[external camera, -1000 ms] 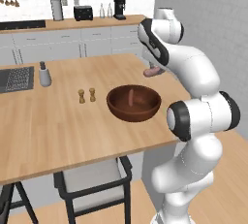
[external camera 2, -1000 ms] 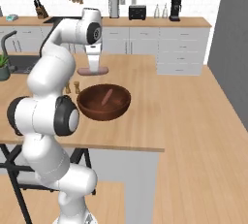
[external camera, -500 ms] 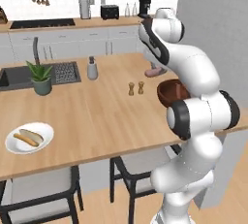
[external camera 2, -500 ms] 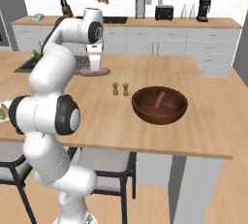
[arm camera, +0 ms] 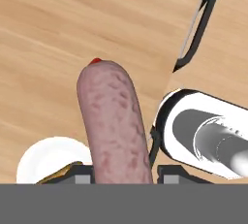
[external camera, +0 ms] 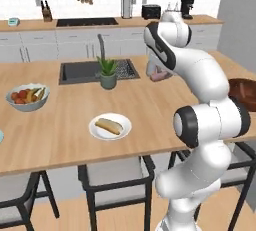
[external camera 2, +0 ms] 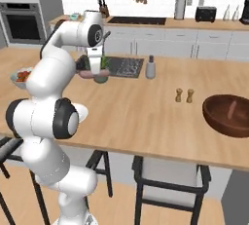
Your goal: Place one bun and one sausage from the bowl on each plate.
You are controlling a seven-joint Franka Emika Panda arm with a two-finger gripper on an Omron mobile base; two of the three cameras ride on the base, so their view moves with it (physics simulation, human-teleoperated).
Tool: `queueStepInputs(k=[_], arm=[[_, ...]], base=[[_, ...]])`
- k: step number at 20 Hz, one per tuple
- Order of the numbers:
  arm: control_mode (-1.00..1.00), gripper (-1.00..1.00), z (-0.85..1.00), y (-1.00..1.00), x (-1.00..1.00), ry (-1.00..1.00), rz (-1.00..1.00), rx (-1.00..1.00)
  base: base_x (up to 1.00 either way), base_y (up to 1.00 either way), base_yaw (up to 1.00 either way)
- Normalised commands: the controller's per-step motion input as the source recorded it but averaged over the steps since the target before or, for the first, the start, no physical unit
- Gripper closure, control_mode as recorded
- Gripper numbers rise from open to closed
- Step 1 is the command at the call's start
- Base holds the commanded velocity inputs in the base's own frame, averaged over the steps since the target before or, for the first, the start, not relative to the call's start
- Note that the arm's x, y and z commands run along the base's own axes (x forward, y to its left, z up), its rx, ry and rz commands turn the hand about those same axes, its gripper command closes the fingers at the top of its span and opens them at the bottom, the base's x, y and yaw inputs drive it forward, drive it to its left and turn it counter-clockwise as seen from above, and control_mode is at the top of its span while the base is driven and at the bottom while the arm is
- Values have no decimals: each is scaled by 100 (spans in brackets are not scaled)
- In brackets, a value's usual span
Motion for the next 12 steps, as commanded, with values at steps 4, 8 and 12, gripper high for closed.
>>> queueStepInputs(k=[4,8,12], arm=[[100,100,0,0,0,0,0,0],[100,100,0,0,0,0,0,0],[100,100,0,0,0,0,0,0]], base=[[-9,100,12],[-11,100,11],[-6,100,13]])
